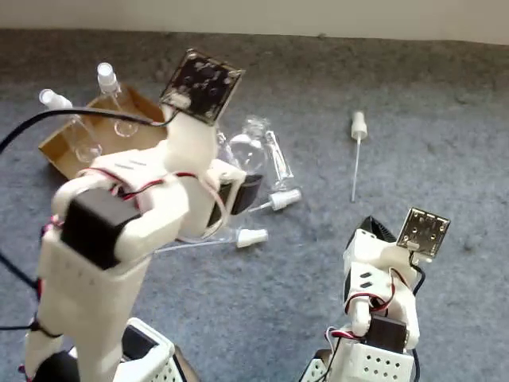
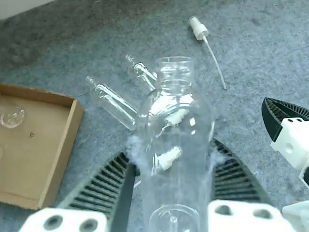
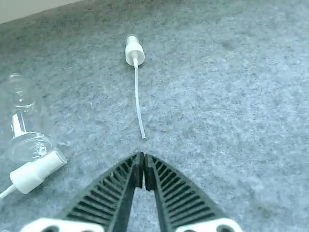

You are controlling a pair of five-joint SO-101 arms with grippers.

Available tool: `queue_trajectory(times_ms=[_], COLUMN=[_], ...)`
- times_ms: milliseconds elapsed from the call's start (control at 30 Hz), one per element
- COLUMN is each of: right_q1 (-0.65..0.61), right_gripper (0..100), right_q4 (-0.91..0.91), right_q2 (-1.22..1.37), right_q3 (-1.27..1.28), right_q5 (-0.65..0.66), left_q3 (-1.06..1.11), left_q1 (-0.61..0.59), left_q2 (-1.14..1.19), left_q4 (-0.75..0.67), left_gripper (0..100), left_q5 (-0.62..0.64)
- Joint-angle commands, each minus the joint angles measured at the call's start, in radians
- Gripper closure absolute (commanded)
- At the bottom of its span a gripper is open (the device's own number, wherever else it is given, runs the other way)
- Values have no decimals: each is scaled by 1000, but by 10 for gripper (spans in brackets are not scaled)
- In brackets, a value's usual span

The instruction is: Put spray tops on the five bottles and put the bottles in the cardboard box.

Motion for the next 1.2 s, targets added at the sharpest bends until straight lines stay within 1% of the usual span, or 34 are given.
queue_trajectory(times_ms=[0, 133, 333, 467, 600, 700, 833, 967, 1067, 1167], right_q1=[-28, -76, -74, -79, -79, -79, -79, -76, -74, -74], right_gripper=[991, 991, 991, 991, 991, 991, 991, 991, 991, 991], right_q4=[-2, -1, 8, 84, 151, 163, 156, 81, 42, 36], right_q2=[-10, -10, -5, 2, 2, 2, -1, -8, -8, -8], right_q3=[-8, -8, -18, -77, -205, -257, -214, -99, -44, -24], right_q5=[3, 3, 8, 9, 11, 11, 11, 11, 11, 11], left_q3=[-44, 36, 326, 541, 745, 848, 889, 889, 888, 872], left_q1=[-54, -93, -105, -104, -105, -173, -312, -400, -450, -498], left_q2=[-114, -226, -470, -656, -789, -852, -932, -967, -937, -857], left_q4=[57, 60, 37, -135, -255, -308, -279, -193, -158, -150], left_gripper=[895, 895, 892, 892, 895, 895, 895, 895, 895, 895], left_q5=[-11, -11, -14, -21, -126, -199, -236, -236, -236, -236])
